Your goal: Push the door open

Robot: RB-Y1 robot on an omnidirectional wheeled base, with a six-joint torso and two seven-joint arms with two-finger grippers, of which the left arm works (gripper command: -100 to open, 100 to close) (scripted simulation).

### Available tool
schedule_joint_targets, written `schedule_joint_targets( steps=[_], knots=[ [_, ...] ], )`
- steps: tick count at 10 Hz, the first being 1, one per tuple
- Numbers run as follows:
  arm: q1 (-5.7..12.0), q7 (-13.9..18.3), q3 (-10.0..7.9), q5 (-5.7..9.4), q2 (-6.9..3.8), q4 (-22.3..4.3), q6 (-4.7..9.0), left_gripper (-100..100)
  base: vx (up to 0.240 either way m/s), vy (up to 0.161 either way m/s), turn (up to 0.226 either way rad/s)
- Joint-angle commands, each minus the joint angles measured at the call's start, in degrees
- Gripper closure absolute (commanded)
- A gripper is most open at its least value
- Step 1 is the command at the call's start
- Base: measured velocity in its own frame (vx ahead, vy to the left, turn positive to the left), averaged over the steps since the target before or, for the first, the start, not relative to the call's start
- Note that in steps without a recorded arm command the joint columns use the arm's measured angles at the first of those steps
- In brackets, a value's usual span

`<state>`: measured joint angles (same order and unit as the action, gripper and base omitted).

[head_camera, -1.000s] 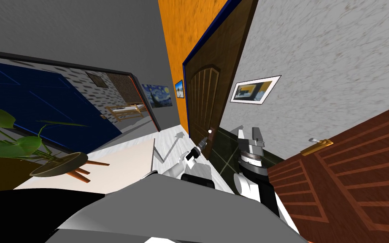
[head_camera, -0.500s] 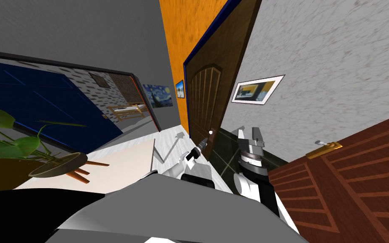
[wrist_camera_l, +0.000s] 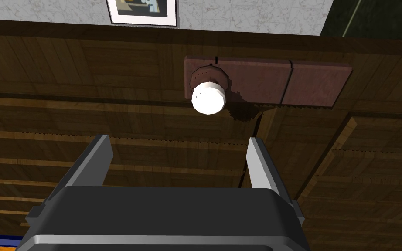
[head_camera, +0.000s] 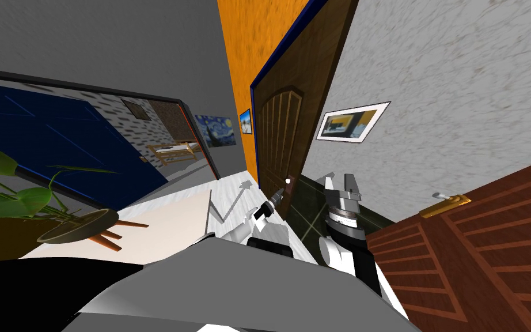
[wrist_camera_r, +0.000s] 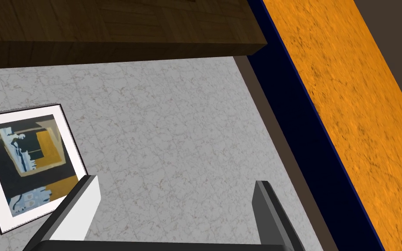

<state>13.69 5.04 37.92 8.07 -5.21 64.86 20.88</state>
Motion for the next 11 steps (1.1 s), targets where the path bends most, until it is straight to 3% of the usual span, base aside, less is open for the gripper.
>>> schedule_joint_targets(
  steps=[1, 11],
  knots=[
    [0.00, 0.00, 0.00, 0.00, 0.00, 0.00, 0.00, -100, -0.014, -0.006, -0.046],
    [0.15, 0.52, 1.30, 0.00, -0.51, 0.05, -0.44, -100, 0.014, 0.002, 0.012]
  ],
)
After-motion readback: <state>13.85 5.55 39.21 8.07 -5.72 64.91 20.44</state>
